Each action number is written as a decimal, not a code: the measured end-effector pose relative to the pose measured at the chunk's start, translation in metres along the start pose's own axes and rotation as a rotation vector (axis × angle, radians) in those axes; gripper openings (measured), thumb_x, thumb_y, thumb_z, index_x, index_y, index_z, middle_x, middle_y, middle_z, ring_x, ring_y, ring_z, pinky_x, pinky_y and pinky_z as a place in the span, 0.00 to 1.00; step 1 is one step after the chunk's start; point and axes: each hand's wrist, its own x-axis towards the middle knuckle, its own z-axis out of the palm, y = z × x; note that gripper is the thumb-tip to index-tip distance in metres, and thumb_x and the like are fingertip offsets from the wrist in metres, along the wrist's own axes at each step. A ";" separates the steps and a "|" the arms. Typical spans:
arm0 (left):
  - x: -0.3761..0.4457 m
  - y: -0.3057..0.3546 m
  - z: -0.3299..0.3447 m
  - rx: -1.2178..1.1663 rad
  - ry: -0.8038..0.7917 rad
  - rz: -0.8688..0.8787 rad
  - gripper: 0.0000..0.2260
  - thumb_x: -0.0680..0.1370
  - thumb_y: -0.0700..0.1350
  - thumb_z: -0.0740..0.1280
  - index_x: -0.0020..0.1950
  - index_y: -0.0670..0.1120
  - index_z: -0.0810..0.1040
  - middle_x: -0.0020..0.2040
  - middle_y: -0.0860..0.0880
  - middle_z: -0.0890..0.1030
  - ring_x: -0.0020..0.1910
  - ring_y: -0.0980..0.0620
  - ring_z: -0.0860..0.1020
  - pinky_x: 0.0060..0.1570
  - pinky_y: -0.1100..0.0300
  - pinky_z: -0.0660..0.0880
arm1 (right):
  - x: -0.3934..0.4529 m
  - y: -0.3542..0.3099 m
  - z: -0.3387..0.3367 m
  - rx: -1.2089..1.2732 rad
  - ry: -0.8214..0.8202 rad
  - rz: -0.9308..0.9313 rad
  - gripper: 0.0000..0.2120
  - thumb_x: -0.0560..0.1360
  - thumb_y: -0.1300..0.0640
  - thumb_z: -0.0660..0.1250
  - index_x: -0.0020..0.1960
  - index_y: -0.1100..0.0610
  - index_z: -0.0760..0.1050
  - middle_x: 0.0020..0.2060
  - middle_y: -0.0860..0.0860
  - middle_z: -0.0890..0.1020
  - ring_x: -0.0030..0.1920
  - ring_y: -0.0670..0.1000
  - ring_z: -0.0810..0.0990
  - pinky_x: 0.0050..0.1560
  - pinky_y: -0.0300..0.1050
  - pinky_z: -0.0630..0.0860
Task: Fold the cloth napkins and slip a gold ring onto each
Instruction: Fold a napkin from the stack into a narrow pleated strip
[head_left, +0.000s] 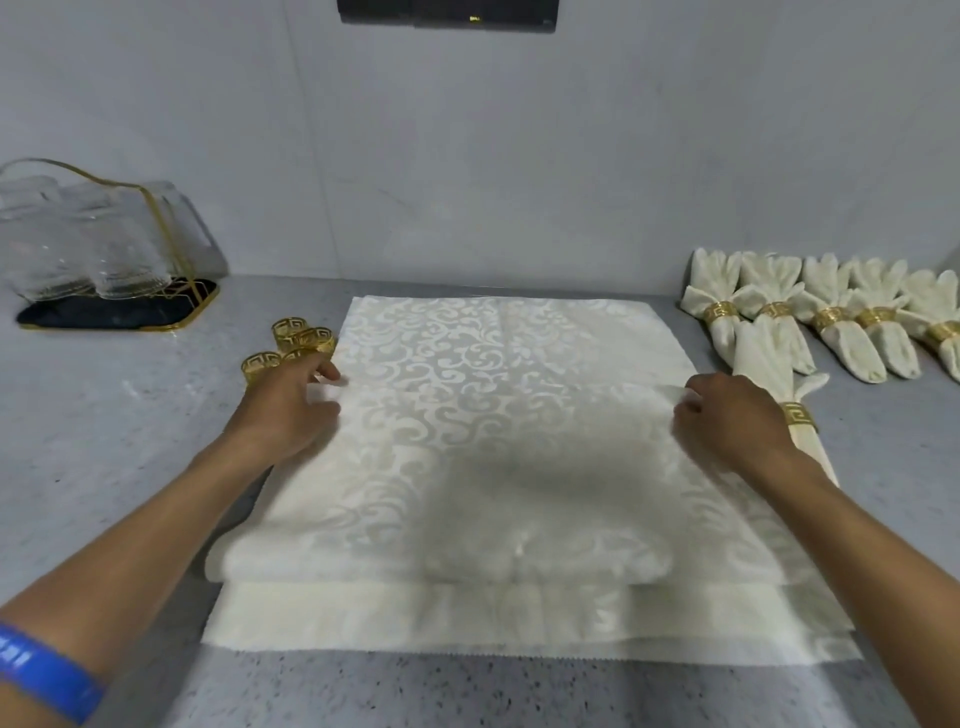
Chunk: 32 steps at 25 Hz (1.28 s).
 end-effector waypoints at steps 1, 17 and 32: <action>0.000 -0.002 0.001 0.021 0.037 0.020 0.10 0.75 0.42 0.72 0.54 0.50 0.77 0.49 0.50 0.78 0.43 0.50 0.75 0.37 0.58 0.68 | -0.002 0.000 0.002 -0.011 0.043 -0.008 0.13 0.76 0.58 0.59 0.32 0.53 0.67 0.33 0.53 0.76 0.36 0.58 0.73 0.37 0.47 0.68; 0.004 0.002 0.013 0.156 0.178 0.131 0.05 0.77 0.46 0.70 0.49 0.47 0.77 0.46 0.44 0.82 0.44 0.43 0.79 0.41 0.53 0.77 | 0.000 -0.008 0.020 -0.254 0.140 -0.008 0.08 0.74 0.56 0.64 0.38 0.57 0.71 0.34 0.58 0.80 0.36 0.61 0.78 0.37 0.48 0.66; -0.169 0.034 0.037 0.397 -0.273 -0.056 0.26 0.83 0.58 0.39 0.80 0.55 0.37 0.79 0.51 0.34 0.78 0.48 0.33 0.76 0.47 0.36 | -0.169 -0.052 0.017 -0.090 -0.239 -0.017 0.36 0.77 0.34 0.29 0.81 0.47 0.43 0.80 0.50 0.46 0.80 0.54 0.46 0.77 0.57 0.48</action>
